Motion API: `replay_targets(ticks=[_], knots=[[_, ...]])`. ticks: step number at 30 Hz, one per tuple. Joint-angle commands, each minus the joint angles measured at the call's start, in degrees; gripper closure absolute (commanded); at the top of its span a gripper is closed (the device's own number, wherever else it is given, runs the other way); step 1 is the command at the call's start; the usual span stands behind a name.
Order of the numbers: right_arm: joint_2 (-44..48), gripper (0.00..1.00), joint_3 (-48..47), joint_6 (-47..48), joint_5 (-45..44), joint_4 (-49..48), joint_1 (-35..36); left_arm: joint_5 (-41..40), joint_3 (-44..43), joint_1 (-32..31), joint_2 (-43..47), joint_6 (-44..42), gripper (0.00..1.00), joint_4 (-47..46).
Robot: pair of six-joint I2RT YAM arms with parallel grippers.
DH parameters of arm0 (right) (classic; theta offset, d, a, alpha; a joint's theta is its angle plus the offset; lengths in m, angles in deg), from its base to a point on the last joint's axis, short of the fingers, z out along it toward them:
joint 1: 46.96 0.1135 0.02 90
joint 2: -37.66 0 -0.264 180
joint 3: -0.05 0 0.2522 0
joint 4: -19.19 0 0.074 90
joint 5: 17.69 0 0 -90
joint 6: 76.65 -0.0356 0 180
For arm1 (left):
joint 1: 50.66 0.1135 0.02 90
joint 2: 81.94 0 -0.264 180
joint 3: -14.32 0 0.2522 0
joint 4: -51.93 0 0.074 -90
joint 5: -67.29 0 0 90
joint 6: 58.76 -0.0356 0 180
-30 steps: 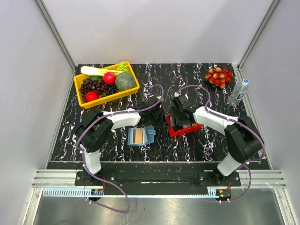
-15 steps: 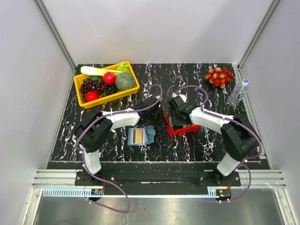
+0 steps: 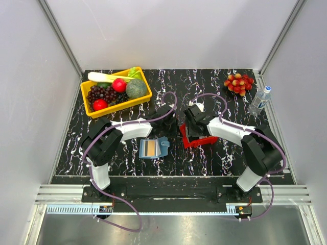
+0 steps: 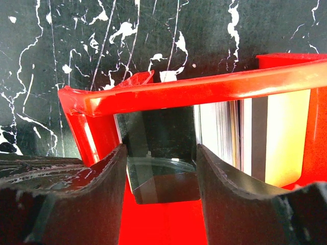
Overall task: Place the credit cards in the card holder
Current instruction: Pick up the credit card from the storage box.
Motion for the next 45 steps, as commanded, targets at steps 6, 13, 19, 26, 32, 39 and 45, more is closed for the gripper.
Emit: replay_targets(ticks=[6,13,19,26,32,39,45], knots=[[1.3,0.79,2.1,-0.7,-4.6,2.6,-2.4,0.9,0.6,-0.4,2.2,0.3,1.0,-1.9],[6.3,0.8,1.1,0.6,-2.7,2.4,-2.4,1.0,0.4,-0.2,2.3,0.0,1.0,-1.9],[8.5,0.72,0.3,1.0,-1.8,2.4,-2.5,1.2,0.2,-0.2,2.2,0.0,1.0,-1.9],[3.7,0.29,-0.2,0.6,0.8,1.5,-2.5,1.1,0.2,-0.3,2.6,-0.1,1.0,-1.9],[0.0,0.21,-0.9,1.4,2.0,-1.3,-2.4,1.5,0.4,-0.3,2.4,0.0,1.0,-2.1],[-2.3,0.36,-1.4,0.6,-3.7,1.2,-2.5,1.3,0.6,-0.2,2.7,0.0,1.0,-2.0],[3.3,0.63,0.5,0.9,-5.1,1.2,-2.5,1.4,0.6,-0.2,2.5,0.1,1.0,-2.3]])
